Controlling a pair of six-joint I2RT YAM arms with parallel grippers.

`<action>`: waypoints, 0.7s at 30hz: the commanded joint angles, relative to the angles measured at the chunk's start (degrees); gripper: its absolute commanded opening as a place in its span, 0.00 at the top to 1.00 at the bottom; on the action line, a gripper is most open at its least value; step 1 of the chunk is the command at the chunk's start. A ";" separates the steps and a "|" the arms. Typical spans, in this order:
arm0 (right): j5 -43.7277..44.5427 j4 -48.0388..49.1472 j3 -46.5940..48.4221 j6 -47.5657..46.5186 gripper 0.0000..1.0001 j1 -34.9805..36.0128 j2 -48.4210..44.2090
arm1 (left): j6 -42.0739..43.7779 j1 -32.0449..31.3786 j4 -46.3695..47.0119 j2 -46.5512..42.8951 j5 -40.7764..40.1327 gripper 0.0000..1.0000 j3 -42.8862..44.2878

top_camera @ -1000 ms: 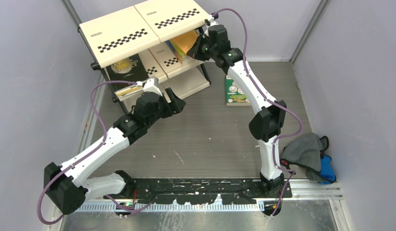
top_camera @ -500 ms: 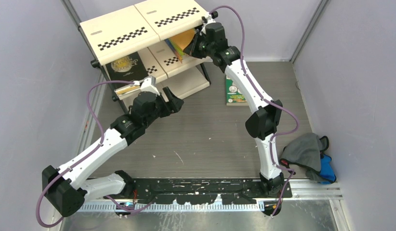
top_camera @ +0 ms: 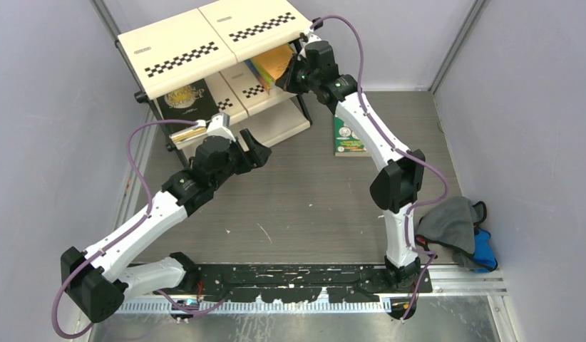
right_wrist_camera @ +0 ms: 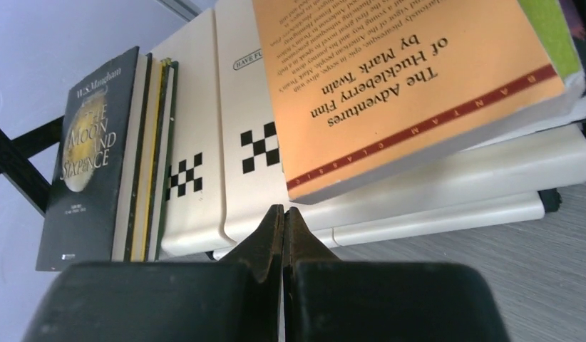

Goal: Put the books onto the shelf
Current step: Place the book on the shelf.

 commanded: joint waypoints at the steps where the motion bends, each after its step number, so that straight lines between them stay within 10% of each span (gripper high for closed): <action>1: 2.64 6.72 -5.64 -2.15 0.99 0.30 -7.90 | 0.30 0.36 1.65 -0.36 1.04 0.26 1.13; 21: 4.34 12.75 -8.65 -0.88 0.99 0.41 -4.84 | 2.11 0.32 -0.16 -1.54 0.19 0.26 0.55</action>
